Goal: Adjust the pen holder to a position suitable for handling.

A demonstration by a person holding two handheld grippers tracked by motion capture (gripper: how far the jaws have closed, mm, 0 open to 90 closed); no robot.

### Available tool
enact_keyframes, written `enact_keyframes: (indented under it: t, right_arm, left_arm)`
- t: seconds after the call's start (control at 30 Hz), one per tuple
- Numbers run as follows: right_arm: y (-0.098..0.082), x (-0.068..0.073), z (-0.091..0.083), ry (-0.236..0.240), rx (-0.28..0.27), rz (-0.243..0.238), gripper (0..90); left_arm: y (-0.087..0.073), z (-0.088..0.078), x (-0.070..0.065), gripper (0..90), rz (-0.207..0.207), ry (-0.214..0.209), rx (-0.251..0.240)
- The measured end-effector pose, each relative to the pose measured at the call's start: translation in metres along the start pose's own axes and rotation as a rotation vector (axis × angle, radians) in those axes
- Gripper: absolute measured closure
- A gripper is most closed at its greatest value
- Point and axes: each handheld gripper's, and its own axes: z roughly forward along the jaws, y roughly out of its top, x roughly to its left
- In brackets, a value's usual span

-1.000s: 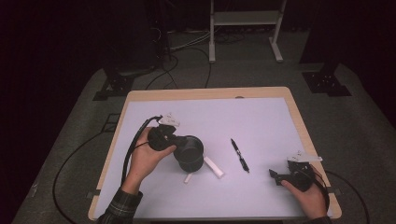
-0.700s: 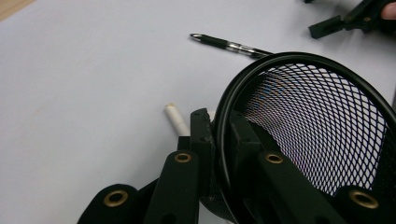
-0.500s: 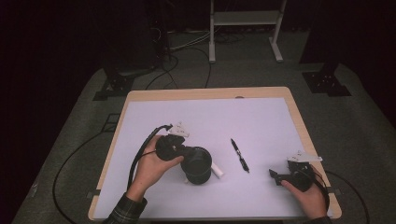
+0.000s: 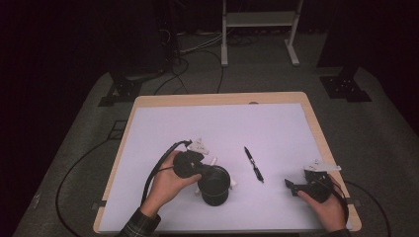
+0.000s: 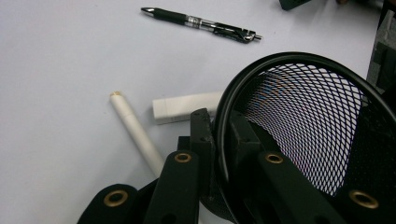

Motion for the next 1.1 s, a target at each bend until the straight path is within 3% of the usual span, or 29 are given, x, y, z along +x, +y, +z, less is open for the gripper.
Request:
enact_keyframes:
  t: [0.27,0.67,1.1]
  right_arm:
    - [0.0,0.0,0.0,0.0,0.0,0.0,11.6]
    - [0.0,0.0,0.0,0.0,0.0,0.0,11.6]
    - [0.0,0.0,0.0,0.0,0.0,0.0,11.6]
  left_arm:
    - [-0.001,0.012,-0.001,82.6,0.003,-0.021,0.028]
    - [-0.003,0.017,-0.001,82.1,0.002,-0.011,0.042]
    - [0.002,-0.009,-0.005,65.1,0.006,-0.012,-0.023]
